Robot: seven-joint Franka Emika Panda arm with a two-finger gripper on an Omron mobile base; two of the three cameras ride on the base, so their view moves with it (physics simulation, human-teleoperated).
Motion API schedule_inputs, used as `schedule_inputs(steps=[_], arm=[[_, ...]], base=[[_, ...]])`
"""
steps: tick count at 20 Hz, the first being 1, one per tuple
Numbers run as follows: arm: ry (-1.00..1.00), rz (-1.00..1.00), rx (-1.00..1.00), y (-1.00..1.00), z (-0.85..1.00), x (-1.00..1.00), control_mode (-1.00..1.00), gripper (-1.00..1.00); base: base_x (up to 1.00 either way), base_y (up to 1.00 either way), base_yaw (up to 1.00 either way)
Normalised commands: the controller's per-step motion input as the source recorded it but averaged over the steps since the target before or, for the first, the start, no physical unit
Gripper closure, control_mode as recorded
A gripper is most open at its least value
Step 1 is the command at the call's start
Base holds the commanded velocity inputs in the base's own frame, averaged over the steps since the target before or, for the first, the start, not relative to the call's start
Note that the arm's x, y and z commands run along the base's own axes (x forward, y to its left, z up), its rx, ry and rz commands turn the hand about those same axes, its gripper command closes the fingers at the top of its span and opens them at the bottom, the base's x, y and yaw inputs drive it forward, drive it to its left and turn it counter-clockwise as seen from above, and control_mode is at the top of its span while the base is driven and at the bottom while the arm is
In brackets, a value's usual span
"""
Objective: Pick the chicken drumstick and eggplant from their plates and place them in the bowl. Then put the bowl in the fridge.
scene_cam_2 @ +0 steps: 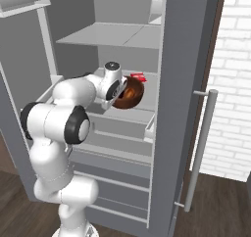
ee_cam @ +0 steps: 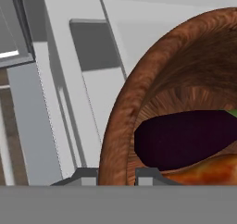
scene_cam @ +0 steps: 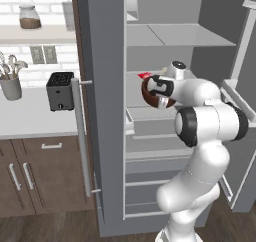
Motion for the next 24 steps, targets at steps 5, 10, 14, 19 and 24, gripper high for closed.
schedule_inputs(steps=[5,10,14,19,24], arm=[[0.0,0.0,-0.02,0.0,0.0,0.42,-1.0,1.0],[0.0,0.0,0.0,0.0,-0.11,0.38,-1.0,1.0],[0.0,0.0,0.0,0.0,-0.24,0.37,-1.0,1.0],[0.0,0.01,0.0,0.0,-0.12,0.51,-1.0,1.0],[-0.02,0.02,0.0,-0.01,-0.27,0.12,-1.0,1.0]], base=[[0.0,0.0,0.0],[0.0,0.0,0.0],[0.0,0.0,0.0],[0.0,0.0,0.0],[0.0,0.0,0.0]])
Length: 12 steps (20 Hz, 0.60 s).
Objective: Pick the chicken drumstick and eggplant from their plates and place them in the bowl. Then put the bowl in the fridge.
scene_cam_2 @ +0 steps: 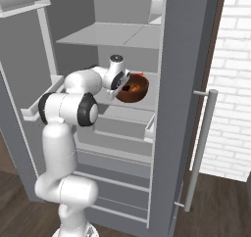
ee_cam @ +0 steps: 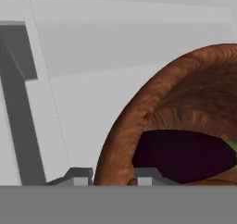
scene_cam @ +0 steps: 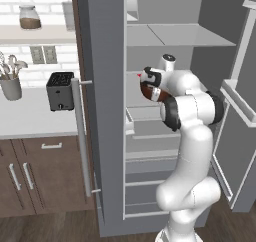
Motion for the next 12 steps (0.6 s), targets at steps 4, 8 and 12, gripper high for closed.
schedule_inputs(steps=[4,8,12], arm=[[-0.05,0.02,0.0,-0.01,-0.25,0.05,-1.0,-1.0],[-0.09,0.01,0.0,0.0,-0.25,0.03,-1.0,-1.0],[-0.11,0.04,0.0,0.02,0.09,-0.06,-1.0,-1.0]], base=[[0.0,0.0,0.0],[0.0,0.0,0.0],[0.0,0.0,0.0]])
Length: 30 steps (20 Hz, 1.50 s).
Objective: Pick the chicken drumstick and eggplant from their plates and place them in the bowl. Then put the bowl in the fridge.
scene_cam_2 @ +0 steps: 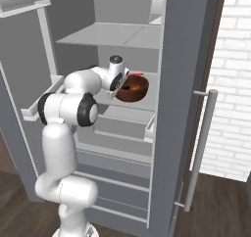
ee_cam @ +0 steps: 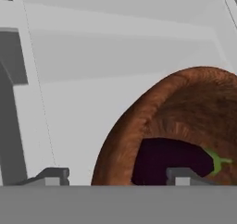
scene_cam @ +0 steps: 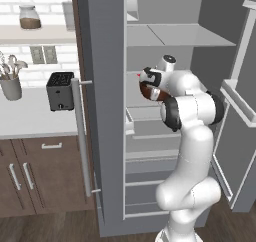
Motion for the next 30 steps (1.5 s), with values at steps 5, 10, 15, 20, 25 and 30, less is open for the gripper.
schedule_inputs(steps=[5,10,15,20,25,30], arm=[[-0.16,0.07,0.0,0.01,0.22,-0.44,-1.0,-1.0],[-0.05,-0.02,0.0,0.0,0.19,-0.94,-1.0,-1.0],[0.0,-0.12,0.0,0.02,0.03,-1.0,-1.0,-1.0],[-0.01,-0.17,0.0,0.11,-0.04,-1.0,-1.0,-1.0],[-0.02,-0.18,0.01,0.03,-0.08,-1.0,-1.0,-1.0],[-0.11,-0.22,0.06,0.03,-0.38,-1.0,-1.0,-1.0]], base=[[0.0,0.0,0.0],[0.0,0.0,0.0],[0.0,0.0,0.0],[0.0,0.0,0.0],[0.0,0.0,0.0],[0.0,0.0,0.0]])
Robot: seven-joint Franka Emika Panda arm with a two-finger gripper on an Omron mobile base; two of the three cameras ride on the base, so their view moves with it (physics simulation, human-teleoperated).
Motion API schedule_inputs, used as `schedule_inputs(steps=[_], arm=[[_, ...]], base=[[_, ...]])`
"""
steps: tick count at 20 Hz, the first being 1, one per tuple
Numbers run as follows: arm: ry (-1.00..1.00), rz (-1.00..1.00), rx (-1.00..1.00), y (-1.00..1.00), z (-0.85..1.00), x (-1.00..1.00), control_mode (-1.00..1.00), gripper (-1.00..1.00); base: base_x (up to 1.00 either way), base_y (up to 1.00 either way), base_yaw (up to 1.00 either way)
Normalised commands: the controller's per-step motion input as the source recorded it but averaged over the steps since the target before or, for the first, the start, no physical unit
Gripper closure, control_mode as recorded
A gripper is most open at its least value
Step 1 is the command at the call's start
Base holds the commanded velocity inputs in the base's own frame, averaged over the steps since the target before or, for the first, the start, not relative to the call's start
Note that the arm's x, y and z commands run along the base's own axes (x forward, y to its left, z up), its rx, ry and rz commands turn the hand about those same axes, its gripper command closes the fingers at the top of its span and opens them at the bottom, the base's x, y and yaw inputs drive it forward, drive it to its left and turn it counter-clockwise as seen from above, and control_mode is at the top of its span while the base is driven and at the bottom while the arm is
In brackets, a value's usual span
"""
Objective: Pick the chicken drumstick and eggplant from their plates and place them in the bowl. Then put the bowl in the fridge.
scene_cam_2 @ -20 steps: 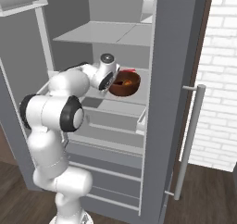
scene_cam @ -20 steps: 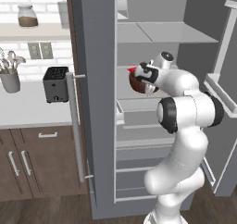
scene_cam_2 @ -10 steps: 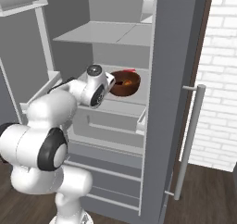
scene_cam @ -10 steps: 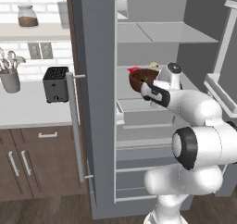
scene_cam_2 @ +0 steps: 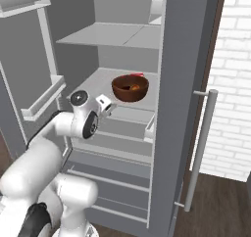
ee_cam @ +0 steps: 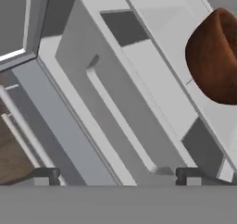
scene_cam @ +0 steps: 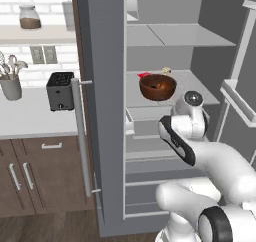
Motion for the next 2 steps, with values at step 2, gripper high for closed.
schedule_inputs(steps=[2], arm=[[-0.23,-0.22,0.0,0.07,-0.46,-1.0,-1.0,-1.0]], base=[[0.0,0.0,0.0]])
